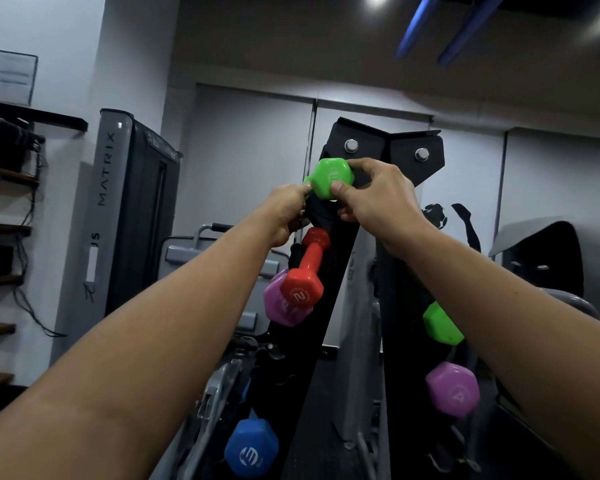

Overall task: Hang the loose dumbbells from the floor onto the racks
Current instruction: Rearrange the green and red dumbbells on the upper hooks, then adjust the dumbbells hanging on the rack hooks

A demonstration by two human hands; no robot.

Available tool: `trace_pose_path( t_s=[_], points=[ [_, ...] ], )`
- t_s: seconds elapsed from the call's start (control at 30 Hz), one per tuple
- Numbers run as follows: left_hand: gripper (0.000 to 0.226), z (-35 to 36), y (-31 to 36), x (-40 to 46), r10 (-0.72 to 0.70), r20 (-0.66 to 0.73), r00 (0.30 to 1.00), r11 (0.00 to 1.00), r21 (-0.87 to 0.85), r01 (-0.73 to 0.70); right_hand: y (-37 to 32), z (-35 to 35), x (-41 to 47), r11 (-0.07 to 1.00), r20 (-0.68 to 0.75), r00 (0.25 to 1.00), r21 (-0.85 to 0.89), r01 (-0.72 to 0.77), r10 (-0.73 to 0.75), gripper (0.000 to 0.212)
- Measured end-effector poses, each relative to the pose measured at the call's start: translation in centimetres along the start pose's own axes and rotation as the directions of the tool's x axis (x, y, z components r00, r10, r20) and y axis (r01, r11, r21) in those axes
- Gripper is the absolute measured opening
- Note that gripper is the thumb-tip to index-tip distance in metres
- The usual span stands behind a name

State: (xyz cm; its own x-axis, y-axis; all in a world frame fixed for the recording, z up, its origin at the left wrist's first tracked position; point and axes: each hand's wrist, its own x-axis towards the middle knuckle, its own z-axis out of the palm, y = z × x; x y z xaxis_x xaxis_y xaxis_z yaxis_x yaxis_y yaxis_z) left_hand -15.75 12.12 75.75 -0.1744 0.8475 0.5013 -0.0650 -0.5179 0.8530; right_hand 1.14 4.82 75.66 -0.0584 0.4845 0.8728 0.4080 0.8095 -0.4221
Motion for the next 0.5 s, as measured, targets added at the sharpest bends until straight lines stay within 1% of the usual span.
trace_pose_path(
  t_s=[0.1,0.17,0.23,0.27,0.3,0.37,0.43,0.5],
  points=[
    [0.019,-0.6,0.1,0.0,0.007,-0.022,1.000,0.992,0.130,-0.004,0.0,-0.2,-0.3,1.000,0.034,0.999,0.013,-0.020,0.019,0.048],
    [0.021,-1.5,-0.3,-0.1,0.038,-0.044,0.998,0.969,0.246,-0.027,0.1,-0.7,-1.2,0.995,0.019,0.998,0.077,-0.057,0.056,0.051],
    [0.022,-2.9,-1.7,-0.6,0.017,-0.025,1.000,0.953,0.302,-0.008,0.9,-1.0,-3.3,0.978,0.019,0.993,0.170,-0.117,0.116,0.036],
    [0.022,-3.7,-2.9,-1.2,-0.021,0.001,1.000,0.943,0.331,0.020,1.7,-0.7,-4.9,0.964,0.036,0.986,0.209,-0.164,0.160,0.026],
    [0.021,-4.5,-4.2,-1.8,-0.068,0.026,0.997,0.932,0.358,0.054,2.8,-0.2,-6.9,0.954,0.062,0.977,0.210,-0.212,0.203,0.020],
    [0.025,-5.9,-6.7,-3.4,-0.155,0.084,0.984,0.912,0.396,0.110,5.4,1.3,-11.0,0.957,0.132,0.958,0.112,-0.269,0.254,0.018],
    [0.023,-6.7,-8.4,-4.5,-0.222,0.134,0.966,0.890,0.432,0.145,6.5,2.7,-14.4,0.964,0.196,0.946,0.013,-0.264,0.256,0.021],
    [0.026,-7.2,-9.1,-5.3,-0.252,0.184,0.950,0.898,0.410,0.159,6.2,3.7,-16.2,0.971,0.216,0.948,0.002,-0.240,0.234,0.029]
  ],
)
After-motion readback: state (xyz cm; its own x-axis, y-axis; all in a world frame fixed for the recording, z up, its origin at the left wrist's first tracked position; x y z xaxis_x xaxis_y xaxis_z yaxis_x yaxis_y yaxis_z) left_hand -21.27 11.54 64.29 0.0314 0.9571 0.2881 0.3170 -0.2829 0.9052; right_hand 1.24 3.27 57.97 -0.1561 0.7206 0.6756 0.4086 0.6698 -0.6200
